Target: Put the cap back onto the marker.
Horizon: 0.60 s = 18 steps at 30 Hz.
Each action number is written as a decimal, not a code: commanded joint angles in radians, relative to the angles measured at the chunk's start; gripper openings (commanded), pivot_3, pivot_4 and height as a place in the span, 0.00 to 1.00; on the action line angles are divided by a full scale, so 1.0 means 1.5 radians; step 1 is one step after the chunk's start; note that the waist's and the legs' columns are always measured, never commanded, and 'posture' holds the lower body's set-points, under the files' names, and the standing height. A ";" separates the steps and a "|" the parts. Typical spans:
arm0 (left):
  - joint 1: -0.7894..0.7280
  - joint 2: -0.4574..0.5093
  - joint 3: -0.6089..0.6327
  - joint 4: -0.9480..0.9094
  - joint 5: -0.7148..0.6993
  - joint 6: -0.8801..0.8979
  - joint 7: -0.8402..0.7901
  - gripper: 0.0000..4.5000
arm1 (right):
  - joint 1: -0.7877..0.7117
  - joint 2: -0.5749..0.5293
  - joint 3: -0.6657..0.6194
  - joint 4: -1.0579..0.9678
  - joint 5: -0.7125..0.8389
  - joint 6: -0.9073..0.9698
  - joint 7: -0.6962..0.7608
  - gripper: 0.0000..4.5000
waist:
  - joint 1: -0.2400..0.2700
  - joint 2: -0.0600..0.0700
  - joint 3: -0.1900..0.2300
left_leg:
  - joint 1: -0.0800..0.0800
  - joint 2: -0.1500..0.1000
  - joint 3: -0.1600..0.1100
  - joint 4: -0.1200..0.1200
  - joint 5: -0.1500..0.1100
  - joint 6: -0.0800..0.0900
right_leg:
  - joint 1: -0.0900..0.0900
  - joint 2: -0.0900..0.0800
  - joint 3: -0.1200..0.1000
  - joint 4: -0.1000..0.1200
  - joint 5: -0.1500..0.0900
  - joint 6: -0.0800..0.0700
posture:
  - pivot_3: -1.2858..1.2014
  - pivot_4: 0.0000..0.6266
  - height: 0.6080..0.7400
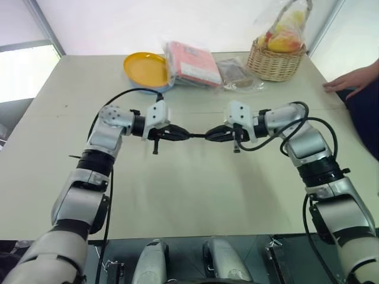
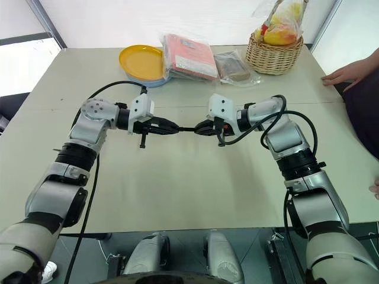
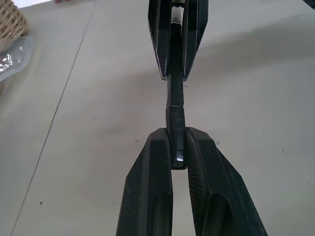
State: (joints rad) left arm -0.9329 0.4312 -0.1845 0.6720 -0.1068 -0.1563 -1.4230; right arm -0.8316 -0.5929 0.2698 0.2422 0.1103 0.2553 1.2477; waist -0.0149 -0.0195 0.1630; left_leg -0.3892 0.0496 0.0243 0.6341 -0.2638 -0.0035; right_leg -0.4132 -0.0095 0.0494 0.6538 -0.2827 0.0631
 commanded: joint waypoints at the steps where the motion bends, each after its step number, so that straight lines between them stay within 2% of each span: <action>1: -0.033 -0.014 -0.026 0.006 0.016 -0.049 -0.026 0.01 | -0.015 0.012 -0.011 -0.026 0.006 -0.014 -0.006 0.00 | 0.000 0.000 0.000 | 0.000 0.000 0.000 0.000 0.000 0.000 | 0.000 0.000 0.000 0.000 0.000 0.000 | 0.52 0.24 1.00; 9: -0.044 -0.066 -0.024 0.013 0.004 -0.030 -0.033 0.01 | -0.019 0.028 -0.015 -0.030 0.003 -0.012 -0.020 0.00 | -0.001 0.000 0.000 | 0.000 0.000 0.000 0.000 0.000 0.000 | 0.000 0.000 0.000 0.000 0.000 0.000 | 0.52 0.24 1.00; 18: -0.044 -0.057 -0.010 0.035 0.023 -0.043 -0.012 0.01 | -0.012 0.021 -0.025 -0.030 0.001 -0.003 -0.026 0.00 | 0.000 0.000 0.000 | 0.000 0.000 0.000 0.001 0.000 0.000 | 0.000 0.000 0.000 0.001 0.000 0.000 | 0.52 0.24 1.00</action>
State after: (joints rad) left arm -0.9772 0.3883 -0.1800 0.7450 -0.0601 -0.1914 -1.4344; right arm -0.8312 -0.5871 0.2647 0.2421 0.0914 0.2580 1.2417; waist -0.0150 -0.0194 0.1630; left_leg -0.3891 0.0496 0.0240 0.6358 -0.2638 -0.0035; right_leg -0.4130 -0.0095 0.0494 0.6554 -0.2827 0.0631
